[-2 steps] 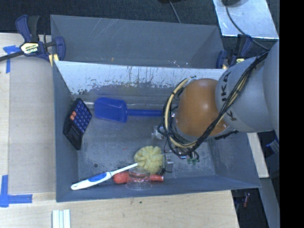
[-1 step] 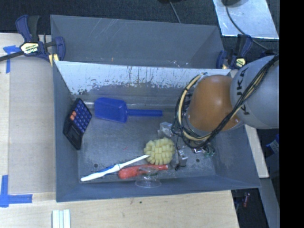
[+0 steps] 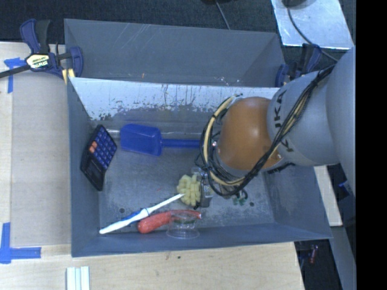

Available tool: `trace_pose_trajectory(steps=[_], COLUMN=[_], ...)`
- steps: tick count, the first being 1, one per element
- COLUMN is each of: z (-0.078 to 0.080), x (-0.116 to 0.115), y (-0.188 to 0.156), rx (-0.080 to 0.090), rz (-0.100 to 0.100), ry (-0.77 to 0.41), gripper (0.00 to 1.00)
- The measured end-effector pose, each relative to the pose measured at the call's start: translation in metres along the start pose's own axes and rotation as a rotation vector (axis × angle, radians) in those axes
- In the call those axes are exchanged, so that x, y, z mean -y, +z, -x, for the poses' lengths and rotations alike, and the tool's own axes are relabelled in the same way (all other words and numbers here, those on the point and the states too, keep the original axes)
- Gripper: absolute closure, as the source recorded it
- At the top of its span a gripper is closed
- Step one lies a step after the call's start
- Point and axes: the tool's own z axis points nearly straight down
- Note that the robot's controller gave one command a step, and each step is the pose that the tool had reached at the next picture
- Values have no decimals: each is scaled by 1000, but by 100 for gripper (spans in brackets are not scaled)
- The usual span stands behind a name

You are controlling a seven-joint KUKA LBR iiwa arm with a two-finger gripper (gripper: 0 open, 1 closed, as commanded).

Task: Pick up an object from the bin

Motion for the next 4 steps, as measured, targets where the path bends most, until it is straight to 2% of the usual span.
trace_pose_trajectory(steps=[1, 2, 3, 4], z=[0, -1, 0, -10], x=[0, 32, -12, 10], y=[0, -21, -1, -112], rx=[0, 5, 1, -1], rz=[0, -2, 3, -1], ry=[0, -16, -19, -32], gripper=[100, 100, 100, 100])
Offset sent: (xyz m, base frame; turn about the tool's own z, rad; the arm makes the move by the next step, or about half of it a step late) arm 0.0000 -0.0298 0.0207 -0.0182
